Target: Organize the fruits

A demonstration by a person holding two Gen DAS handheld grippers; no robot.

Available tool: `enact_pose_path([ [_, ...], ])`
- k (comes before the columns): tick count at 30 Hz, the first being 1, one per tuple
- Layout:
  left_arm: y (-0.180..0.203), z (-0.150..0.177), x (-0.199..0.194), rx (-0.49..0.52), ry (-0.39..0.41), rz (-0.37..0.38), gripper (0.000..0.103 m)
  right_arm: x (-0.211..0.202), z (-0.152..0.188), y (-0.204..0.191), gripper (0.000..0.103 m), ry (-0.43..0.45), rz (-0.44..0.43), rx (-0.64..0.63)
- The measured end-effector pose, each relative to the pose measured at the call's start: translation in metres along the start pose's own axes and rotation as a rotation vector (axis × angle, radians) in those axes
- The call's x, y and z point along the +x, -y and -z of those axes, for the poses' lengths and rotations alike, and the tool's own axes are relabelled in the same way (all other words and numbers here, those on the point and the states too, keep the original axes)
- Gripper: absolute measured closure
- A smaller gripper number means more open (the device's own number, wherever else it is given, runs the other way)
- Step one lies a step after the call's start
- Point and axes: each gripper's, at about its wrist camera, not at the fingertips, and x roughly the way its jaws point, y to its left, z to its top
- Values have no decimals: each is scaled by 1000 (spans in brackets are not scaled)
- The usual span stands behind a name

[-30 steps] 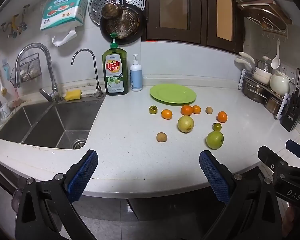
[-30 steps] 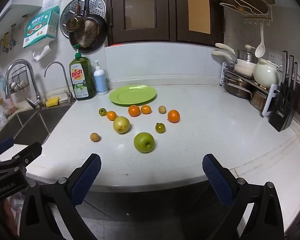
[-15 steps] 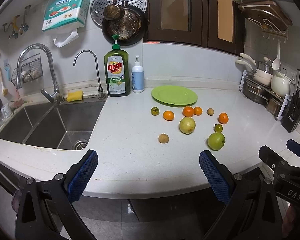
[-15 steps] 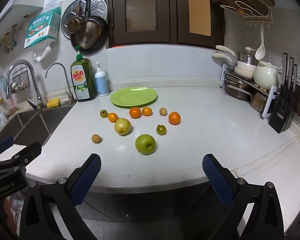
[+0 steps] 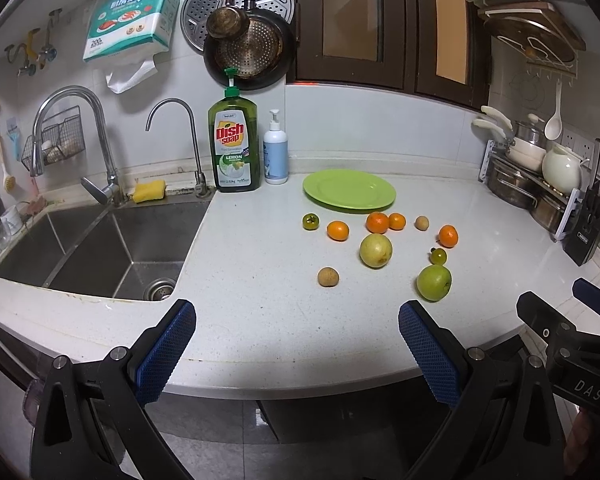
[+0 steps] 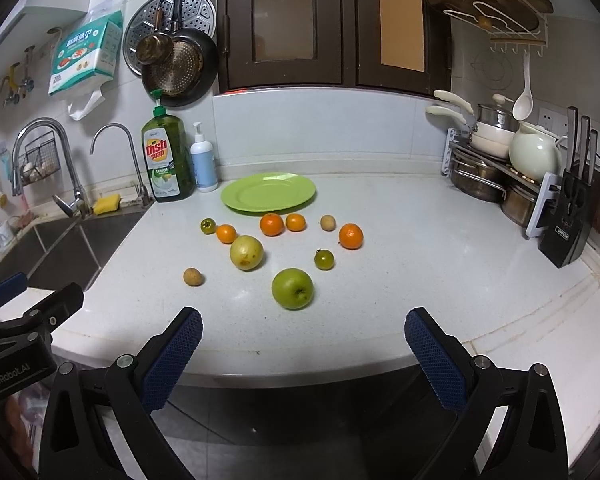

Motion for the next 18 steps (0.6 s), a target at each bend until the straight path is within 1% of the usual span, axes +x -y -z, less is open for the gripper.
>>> enact_pose_path([
  [18, 0, 0, 1, -1, -2, 0, 0, 3, -1, -1, 0, -2, 0, -1],
])
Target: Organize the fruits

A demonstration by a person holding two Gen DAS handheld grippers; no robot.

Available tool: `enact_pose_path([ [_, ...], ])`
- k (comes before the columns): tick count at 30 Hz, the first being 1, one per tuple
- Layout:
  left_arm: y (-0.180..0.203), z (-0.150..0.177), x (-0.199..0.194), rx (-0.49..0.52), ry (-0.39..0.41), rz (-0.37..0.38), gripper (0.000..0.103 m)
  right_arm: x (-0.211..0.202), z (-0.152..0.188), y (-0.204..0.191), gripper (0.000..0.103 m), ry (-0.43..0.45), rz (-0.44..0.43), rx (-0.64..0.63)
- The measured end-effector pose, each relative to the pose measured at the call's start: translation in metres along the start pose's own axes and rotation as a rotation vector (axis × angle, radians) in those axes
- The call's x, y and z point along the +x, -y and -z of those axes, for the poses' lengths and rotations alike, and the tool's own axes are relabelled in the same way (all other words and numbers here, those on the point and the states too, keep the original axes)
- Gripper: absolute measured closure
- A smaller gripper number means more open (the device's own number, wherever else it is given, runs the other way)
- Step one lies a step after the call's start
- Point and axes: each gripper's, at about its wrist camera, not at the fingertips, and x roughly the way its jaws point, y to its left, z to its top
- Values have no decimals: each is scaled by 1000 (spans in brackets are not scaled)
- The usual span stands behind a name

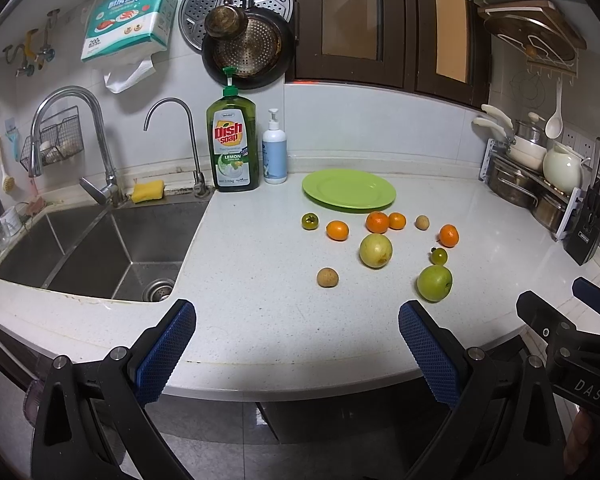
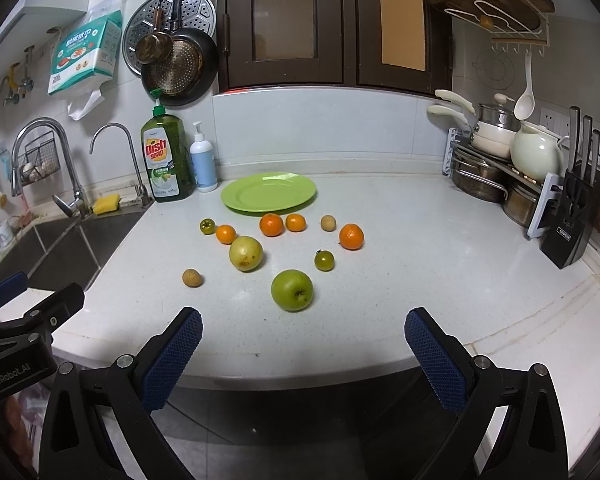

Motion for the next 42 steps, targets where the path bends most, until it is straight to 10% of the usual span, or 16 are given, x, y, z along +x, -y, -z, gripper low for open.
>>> enact_pose_path([
  [25, 16, -8, 24, 10, -22, -19, 0, 36, -12, 11, 0, -38, -35, -24],
  [42, 28, -22, 99, 92, -81, -5, 23, 114, -20, 10, 6, -167, -96, -45],
])
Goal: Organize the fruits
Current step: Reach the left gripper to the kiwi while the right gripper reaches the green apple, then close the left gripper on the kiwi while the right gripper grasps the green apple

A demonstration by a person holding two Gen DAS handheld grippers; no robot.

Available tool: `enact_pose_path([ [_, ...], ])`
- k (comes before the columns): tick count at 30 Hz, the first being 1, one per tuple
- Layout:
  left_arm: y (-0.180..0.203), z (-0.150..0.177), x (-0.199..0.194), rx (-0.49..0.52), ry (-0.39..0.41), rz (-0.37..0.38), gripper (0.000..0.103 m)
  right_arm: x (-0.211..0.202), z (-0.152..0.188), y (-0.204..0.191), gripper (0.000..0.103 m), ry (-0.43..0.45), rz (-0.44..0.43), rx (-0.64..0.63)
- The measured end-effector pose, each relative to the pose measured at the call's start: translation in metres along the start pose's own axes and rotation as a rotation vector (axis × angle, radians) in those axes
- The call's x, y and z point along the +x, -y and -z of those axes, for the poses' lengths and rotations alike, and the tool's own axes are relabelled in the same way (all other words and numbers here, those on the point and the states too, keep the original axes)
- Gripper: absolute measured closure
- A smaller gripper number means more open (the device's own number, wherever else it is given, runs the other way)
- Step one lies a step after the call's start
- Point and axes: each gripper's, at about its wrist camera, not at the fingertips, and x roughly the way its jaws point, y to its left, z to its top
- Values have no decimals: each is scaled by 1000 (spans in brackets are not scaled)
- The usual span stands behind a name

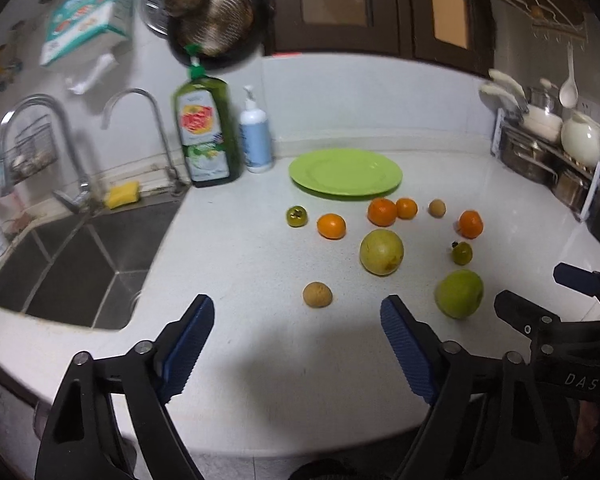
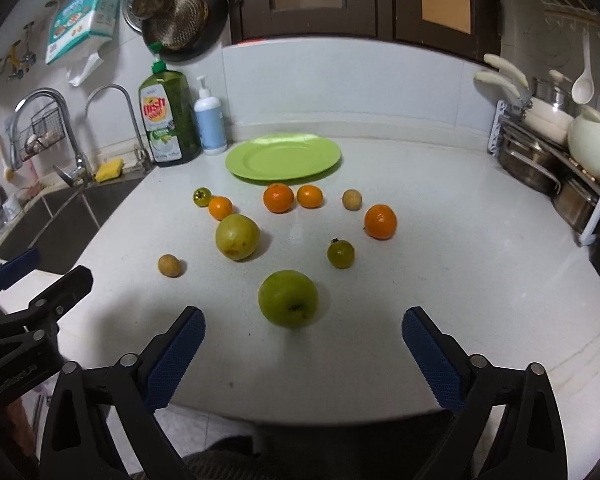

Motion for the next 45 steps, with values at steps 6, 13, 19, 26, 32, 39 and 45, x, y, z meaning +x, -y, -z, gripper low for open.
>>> enact_pose_path([
  [6, -4, -11, 54, 96, -81, 100, 32, 37, -7, -4, 13, -87, 35, 93],
  [13, -4, -9, 88, 123, -170, 180, 39, 63, -4, -7, 26, -188, 42, 130],
  [19, -2, -8, 101, 96, -207, 187, 47, 72, -7, -7, 34, -214, 39, 72],
  [26, -2, -7, 113, 63, -244, 180, 55, 79, -10, -7, 41, -231, 13, 39],
  [32, -1, -7, 119, 53, -264, 184, 63, 84, -11, -10, 47, -242, -2, 21],
  [39, -1, -7, 120, 55, -266, 185, 74, 86, -11, -9, 51, -248, -10, 19],
  [45, -1, -9, 117, 58, -249, 182, 74, 86, -12, -9, 51, -247, -16, 20],
])
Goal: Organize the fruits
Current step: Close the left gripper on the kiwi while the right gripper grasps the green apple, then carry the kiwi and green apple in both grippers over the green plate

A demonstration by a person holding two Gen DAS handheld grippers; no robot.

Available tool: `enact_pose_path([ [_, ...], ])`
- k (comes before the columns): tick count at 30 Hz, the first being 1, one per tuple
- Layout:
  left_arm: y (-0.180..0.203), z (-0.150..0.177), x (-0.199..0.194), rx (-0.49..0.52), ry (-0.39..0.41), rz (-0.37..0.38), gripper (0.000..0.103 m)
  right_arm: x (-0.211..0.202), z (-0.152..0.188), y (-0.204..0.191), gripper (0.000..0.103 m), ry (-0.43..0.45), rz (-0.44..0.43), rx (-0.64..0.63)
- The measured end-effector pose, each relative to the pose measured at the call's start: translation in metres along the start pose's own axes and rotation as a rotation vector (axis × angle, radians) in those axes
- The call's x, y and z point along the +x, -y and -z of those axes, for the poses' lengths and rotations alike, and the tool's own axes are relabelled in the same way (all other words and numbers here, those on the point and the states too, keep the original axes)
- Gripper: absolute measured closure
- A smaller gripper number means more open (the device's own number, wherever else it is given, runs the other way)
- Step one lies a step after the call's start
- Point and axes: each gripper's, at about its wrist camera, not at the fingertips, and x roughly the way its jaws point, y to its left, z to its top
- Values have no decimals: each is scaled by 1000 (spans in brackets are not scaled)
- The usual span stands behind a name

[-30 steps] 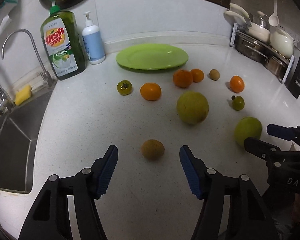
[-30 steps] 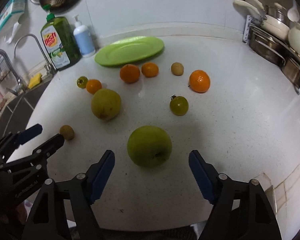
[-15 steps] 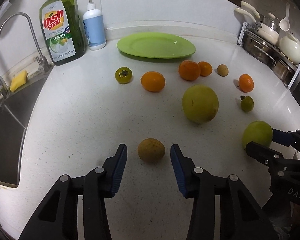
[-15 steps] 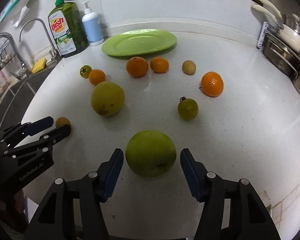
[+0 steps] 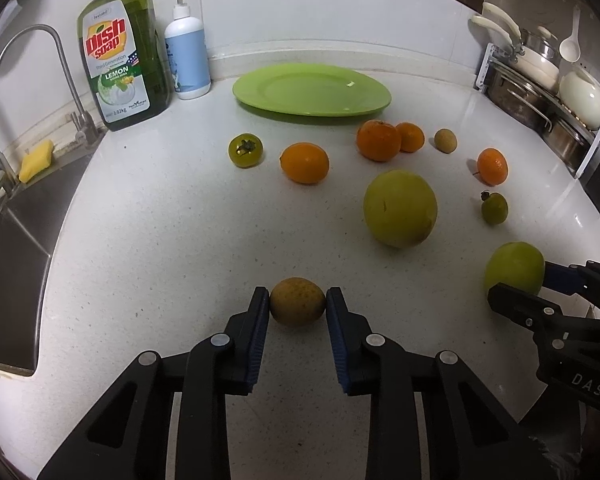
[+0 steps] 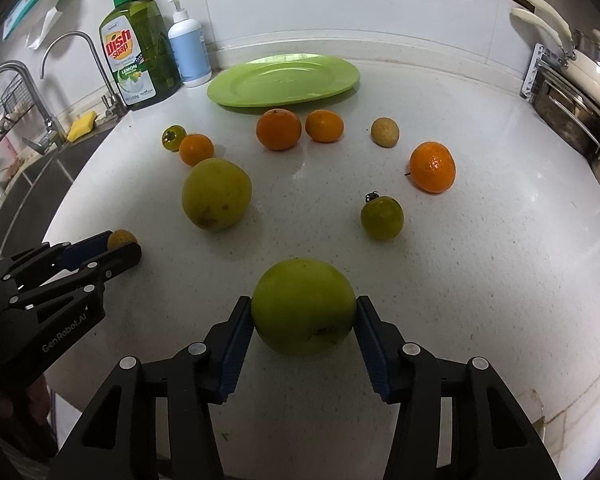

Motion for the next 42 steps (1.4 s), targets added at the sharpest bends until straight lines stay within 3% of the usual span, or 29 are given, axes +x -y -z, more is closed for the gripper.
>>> enact_pose_path([
  [6, 1, -2, -6, 3, 18, 1, 74, -3, -1, 1, 51, 3, -14, 1],
  [22, 3, -26, -36, 29, 112, -9, 74, -28, -30, 2, 51, 115, -30, -31],
  [42, 1, -104, -48, 48, 242, 3, 74, -31, -122, 7, 51, 245, -110, -65],
])
